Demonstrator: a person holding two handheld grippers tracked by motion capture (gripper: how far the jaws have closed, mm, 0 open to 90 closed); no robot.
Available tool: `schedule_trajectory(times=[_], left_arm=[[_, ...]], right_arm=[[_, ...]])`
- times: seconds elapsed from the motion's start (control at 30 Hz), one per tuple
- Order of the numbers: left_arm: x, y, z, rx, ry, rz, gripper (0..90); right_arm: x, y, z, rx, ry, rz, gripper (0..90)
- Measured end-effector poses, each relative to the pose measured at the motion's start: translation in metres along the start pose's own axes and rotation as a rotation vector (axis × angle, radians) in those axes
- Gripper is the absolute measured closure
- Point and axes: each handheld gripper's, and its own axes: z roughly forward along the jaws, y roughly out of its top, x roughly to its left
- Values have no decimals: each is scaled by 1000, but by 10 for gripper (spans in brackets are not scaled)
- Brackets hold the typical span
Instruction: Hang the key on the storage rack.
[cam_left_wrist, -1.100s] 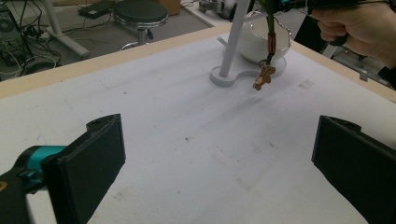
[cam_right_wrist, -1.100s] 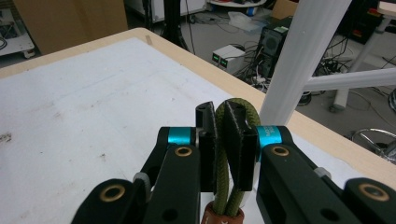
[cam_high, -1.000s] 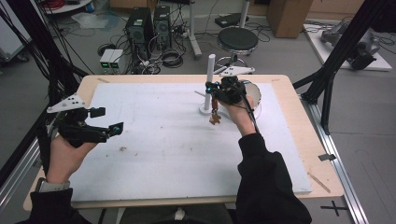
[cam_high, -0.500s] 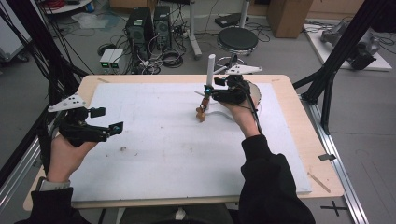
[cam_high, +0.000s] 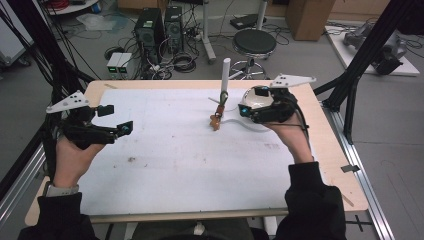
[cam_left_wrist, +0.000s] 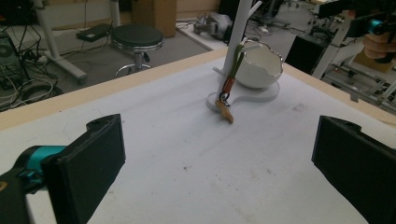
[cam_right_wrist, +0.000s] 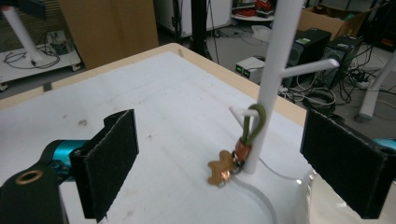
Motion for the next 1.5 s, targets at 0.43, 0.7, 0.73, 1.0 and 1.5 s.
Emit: schedule_trajectory(times=[0.43,0.7,0.73,1.0,1.5], left_arm=[[15,5,-4,-72,8,-36,32],[11,8,3,-54,-1,-44,32],[10,8,3,-57,-2,-54,32],[6,10,9,-46,-24,-44,31],[1,3,17,-3,-38,-21,31]], right_arm=[[-34,-34,-91,-75,-50,85,111],[-45,-71,-131,-120,-73,180,111],[-45,-71,-131,-120,-73,180,111],[-45,-78,-137,-105,-50,177,111],[-51,-81,-124,-82,-50,190,111]])
